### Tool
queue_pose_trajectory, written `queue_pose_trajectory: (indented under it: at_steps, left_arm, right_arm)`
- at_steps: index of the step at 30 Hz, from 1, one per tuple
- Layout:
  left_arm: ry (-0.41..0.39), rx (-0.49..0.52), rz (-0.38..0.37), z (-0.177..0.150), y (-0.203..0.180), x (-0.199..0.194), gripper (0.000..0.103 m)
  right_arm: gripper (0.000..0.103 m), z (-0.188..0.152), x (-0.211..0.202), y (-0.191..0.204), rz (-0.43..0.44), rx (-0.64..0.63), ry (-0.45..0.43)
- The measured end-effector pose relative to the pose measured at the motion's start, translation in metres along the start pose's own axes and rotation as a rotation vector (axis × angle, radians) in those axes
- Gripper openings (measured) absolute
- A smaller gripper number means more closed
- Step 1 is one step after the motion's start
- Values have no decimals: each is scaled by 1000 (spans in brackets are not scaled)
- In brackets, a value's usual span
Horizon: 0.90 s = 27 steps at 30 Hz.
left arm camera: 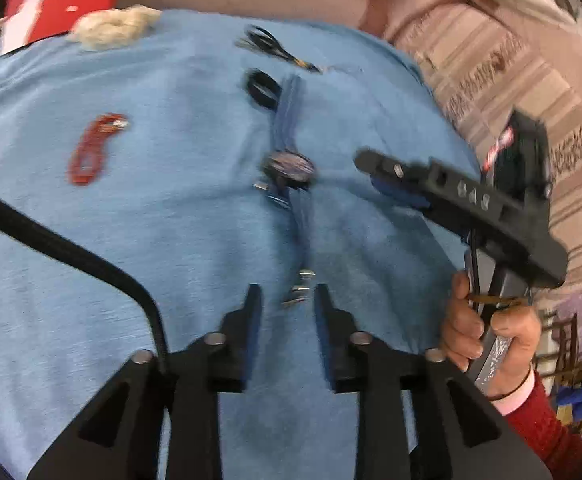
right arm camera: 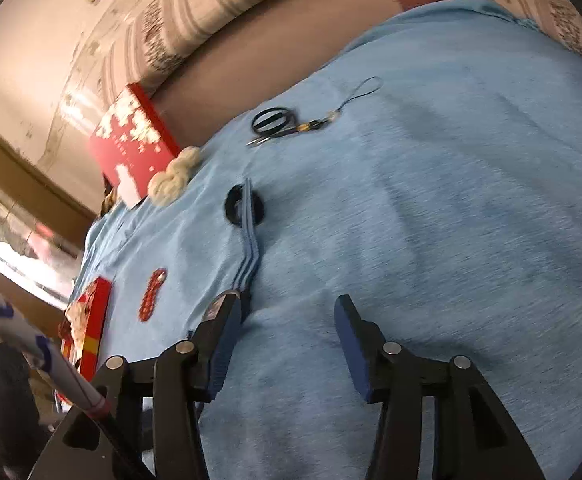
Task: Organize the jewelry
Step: 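Grasp the watch strap with the right tool while the left releases it and moves to the red bead bracelet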
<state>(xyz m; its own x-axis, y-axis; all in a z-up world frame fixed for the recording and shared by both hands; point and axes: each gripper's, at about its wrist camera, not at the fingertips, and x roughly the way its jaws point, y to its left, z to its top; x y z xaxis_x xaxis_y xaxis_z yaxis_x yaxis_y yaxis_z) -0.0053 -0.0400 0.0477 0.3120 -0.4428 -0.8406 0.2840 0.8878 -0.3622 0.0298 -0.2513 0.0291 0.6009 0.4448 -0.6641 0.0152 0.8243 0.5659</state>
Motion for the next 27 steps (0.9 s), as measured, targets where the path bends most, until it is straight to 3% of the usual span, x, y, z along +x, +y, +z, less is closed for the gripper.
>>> queue_pose_trajectory:
  at_steps: [3,7,12,16,19,22,24,27]
  left_arm:
    - [-39,-56,70,9,30,-11,38]
    - [-63,-123,195,33,70,-8,39]
    - [-80,-117,258,68,94,14,39]
    - [-84,-148,195,85,114,23,38]
    - [-109,-214,75,90,128,17,38]
    - [-118,-224,84,88,134,13,38]
    - [-98,-194,146,89,135,18,23]
    - [-86,-108,237,93,127,22,9]
  right_arm:
    - [56,-5,7,8,24,-15,29]
    - [60,-11,17,19,91,-32,86]
    - [61,-17,27,32,57,-82,94]
    - [62,-19,29,36,39,-98,87]
    - [63,-19,31,36,35,-100,85]
    - [63,-19,33,36,31,-100,80]
    - [63,-20,33,37,22,-108,76]
    - [63,-21,33,39,11,-121,72]
